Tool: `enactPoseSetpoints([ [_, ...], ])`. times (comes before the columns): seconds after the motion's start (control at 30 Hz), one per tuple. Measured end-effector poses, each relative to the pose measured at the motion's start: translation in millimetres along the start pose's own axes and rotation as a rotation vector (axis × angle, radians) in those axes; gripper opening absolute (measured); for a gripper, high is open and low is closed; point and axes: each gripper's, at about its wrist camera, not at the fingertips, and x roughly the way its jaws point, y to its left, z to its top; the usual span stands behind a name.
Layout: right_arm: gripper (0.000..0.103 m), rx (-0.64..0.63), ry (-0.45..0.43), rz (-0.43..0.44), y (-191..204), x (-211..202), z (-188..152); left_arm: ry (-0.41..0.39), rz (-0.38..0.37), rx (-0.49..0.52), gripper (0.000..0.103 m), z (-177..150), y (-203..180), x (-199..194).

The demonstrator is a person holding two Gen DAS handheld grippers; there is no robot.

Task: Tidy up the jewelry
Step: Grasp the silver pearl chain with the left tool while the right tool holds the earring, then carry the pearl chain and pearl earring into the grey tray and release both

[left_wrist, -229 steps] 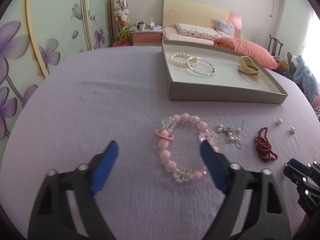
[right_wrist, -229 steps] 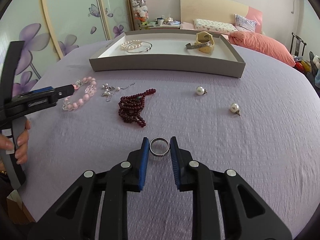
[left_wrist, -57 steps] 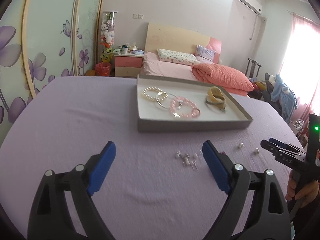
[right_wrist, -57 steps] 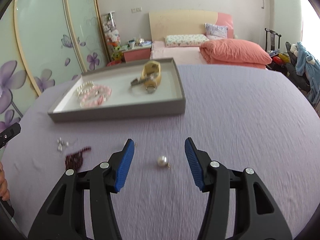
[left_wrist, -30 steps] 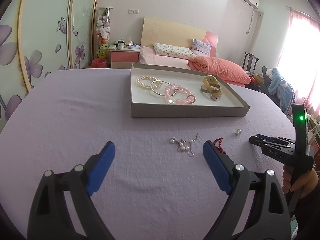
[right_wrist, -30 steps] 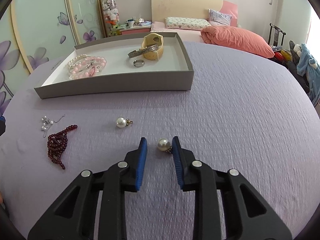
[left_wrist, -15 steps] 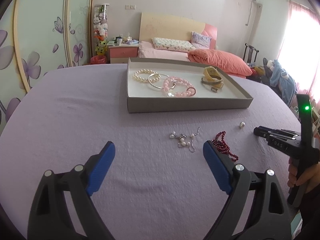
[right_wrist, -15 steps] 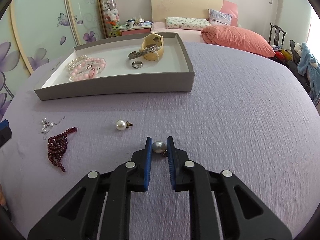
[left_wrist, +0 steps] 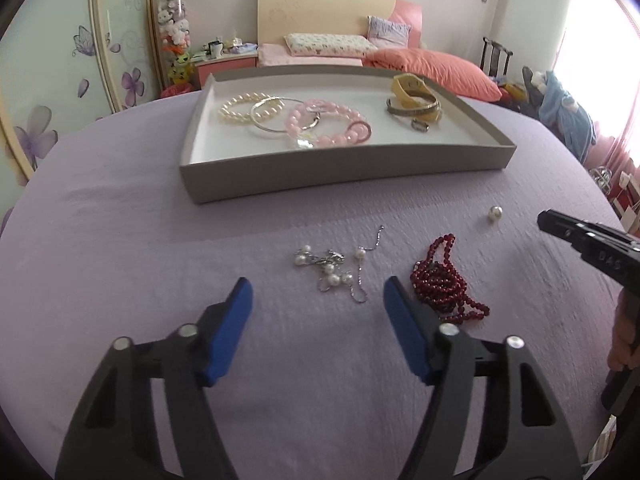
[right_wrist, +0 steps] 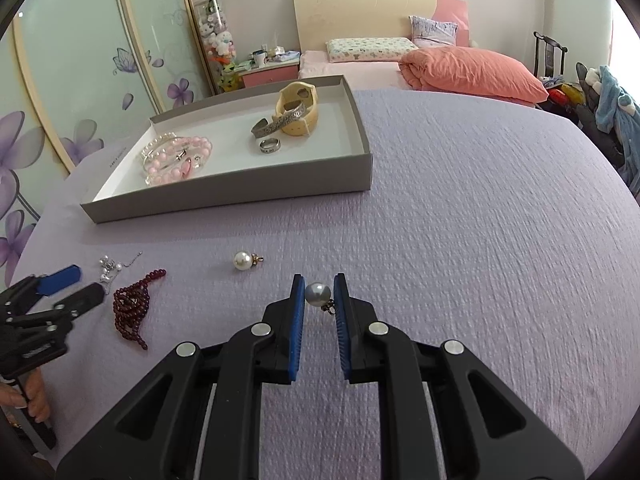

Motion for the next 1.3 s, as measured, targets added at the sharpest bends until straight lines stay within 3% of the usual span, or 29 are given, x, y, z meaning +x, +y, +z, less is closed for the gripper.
enactPoseSetpoints([
  [0.23, 0.015, 0.012, 0.001, 0.012, -2, -1, 0, 0.001, 0.008, 0.027, 0.058, 8, -10, 7],
  [0.33, 0.015, 0.012, -0.001, 0.016, -1, -1, 0, 0.001, 0.021, 0.036, 0.049, 11, -13, 9],
  [0.47, 0.015, 0.009, -0.004, 0.022, -1, -3, 0, 0.0, 0.031, 0.052, 0.035, 15, -15, 12],
  [0.6, 0.015, 0.01, -0.002, 0.026, 0, -2, 0, 0.002, 0.017, 0.086, 0.009, 15, -21, 12],
  [0.97, 0.015, 0.01, -0.03, 0.048, 3, -13, 2, -0.015, -0.011, 0.067, 0.006, 9, -6, 0],
  [1.3, 0.015, 0.003, -0.085, 0.079, 12, -29, 12, -0.146, -0.055, 0.007, 0.006, 28, 12, -59],
])
